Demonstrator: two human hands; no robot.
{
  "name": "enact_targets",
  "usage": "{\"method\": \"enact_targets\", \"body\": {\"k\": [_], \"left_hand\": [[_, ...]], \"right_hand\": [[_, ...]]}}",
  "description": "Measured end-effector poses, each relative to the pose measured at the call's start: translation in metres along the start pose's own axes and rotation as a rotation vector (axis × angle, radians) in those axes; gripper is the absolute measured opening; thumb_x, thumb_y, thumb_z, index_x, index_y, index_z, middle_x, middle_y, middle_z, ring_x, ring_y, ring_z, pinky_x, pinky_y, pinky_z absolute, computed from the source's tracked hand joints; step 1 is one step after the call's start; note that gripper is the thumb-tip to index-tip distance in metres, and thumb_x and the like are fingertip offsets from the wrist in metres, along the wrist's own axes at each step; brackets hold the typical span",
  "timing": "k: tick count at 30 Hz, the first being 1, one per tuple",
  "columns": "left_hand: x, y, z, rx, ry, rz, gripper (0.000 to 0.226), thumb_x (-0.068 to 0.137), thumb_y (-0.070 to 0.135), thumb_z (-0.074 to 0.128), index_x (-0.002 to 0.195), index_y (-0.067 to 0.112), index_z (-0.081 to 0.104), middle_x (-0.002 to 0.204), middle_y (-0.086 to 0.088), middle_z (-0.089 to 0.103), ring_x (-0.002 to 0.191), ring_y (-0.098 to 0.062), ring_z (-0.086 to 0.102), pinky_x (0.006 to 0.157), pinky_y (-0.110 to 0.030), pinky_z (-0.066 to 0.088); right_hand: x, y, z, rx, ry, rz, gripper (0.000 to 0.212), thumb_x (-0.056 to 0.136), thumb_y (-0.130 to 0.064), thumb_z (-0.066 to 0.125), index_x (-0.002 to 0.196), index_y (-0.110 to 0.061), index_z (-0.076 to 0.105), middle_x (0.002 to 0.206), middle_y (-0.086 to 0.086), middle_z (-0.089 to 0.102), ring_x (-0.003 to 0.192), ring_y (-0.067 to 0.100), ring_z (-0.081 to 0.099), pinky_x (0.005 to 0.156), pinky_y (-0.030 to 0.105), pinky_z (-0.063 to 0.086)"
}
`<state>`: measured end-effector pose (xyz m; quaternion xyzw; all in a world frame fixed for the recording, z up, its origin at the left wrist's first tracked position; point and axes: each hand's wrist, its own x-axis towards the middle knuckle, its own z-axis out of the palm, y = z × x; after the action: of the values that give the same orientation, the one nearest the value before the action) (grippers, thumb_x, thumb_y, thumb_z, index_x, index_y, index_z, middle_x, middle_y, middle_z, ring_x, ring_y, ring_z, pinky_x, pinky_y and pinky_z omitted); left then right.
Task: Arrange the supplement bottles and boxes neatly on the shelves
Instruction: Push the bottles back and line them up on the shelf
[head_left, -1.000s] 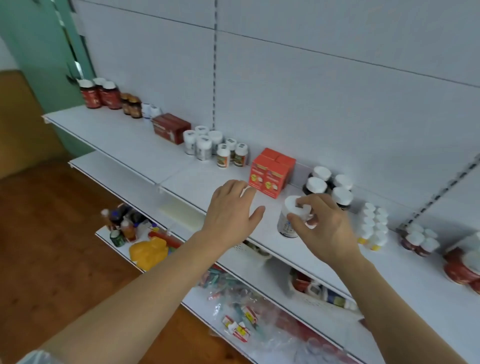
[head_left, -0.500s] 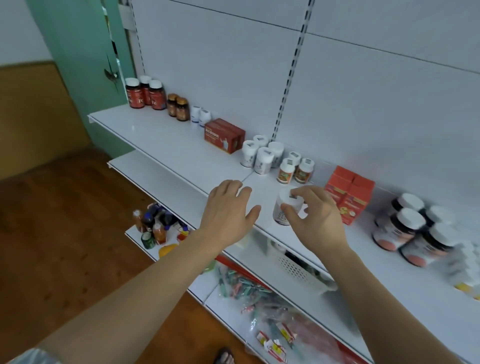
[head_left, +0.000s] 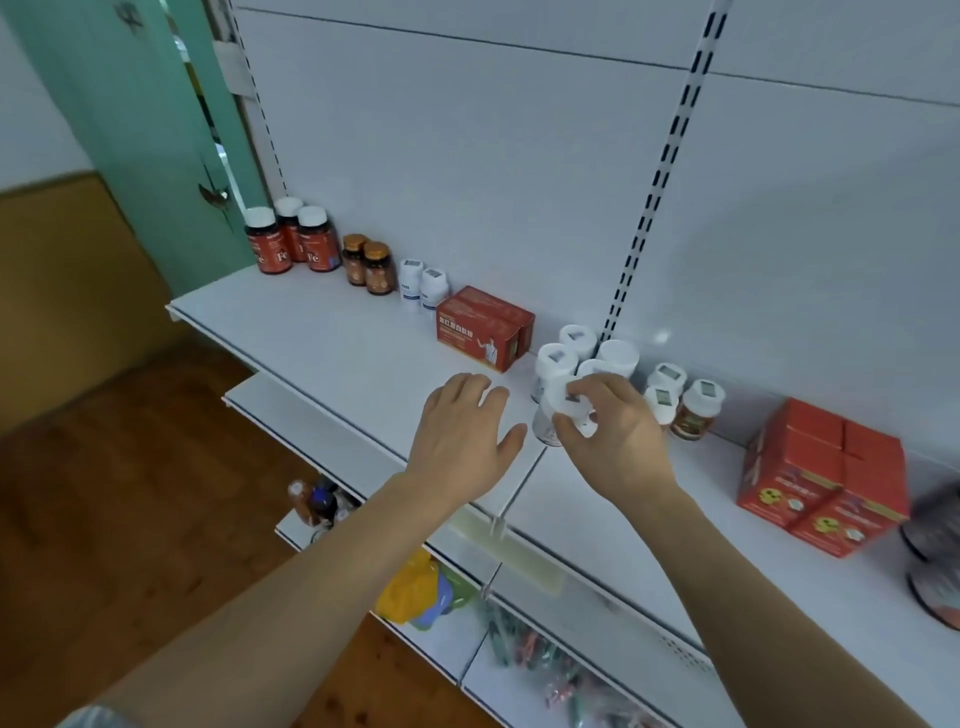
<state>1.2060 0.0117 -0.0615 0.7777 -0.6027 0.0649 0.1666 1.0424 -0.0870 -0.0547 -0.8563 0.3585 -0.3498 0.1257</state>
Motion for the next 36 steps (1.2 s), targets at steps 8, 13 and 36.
{"method": "enact_targets", "body": {"k": [8, 13, 36], "left_hand": [[0.049, -0.047, 0.023, -0.097, -0.054, 0.143, 0.05, 0.094, 0.051, 0.047, 0.13, 0.017, 0.055, 0.133, -0.003, 0.052, 0.129, -0.023, 0.041, 0.105, -0.038, 0.038], [0.071, -0.067, 0.032, -0.134, -0.069, 0.272, 0.049, 0.094, 0.05, 0.045, 0.127, 0.016, 0.055, 0.127, -0.003, 0.053, 0.124, -0.024, 0.043, 0.102, -0.037, 0.038], [0.086, -0.074, 0.028, -0.244, -0.066, 0.45, 0.041, 0.093, 0.042, 0.053, 0.121, 0.013, 0.057, 0.123, -0.004, 0.054, 0.121, -0.026, 0.047, 0.101, -0.04, 0.041]], "right_hand": [[0.02, -0.009, 0.042, -0.144, -0.038, 0.082, 0.029, 0.079, -0.013, 0.075, 0.106, -0.004, 0.069, 0.109, 0.012, 0.065, 0.092, 0.036, 0.062, 0.075, 0.044, 0.053], [0.024, -0.019, 0.057, -0.203, -0.032, 0.216, 0.029, 0.083, -0.017, 0.074, 0.109, -0.006, 0.069, 0.116, 0.01, 0.064, 0.095, 0.033, 0.062, 0.075, 0.042, 0.053], [0.014, -0.05, 0.051, -0.464, -0.041, 0.313, 0.043, 0.092, -0.024, 0.064, 0.132, -0.008, 0.056, 0.142, 0.015, 0.047, 0.121, 0.038, 0.048, 0.084, 0.046, 0.051]]}}
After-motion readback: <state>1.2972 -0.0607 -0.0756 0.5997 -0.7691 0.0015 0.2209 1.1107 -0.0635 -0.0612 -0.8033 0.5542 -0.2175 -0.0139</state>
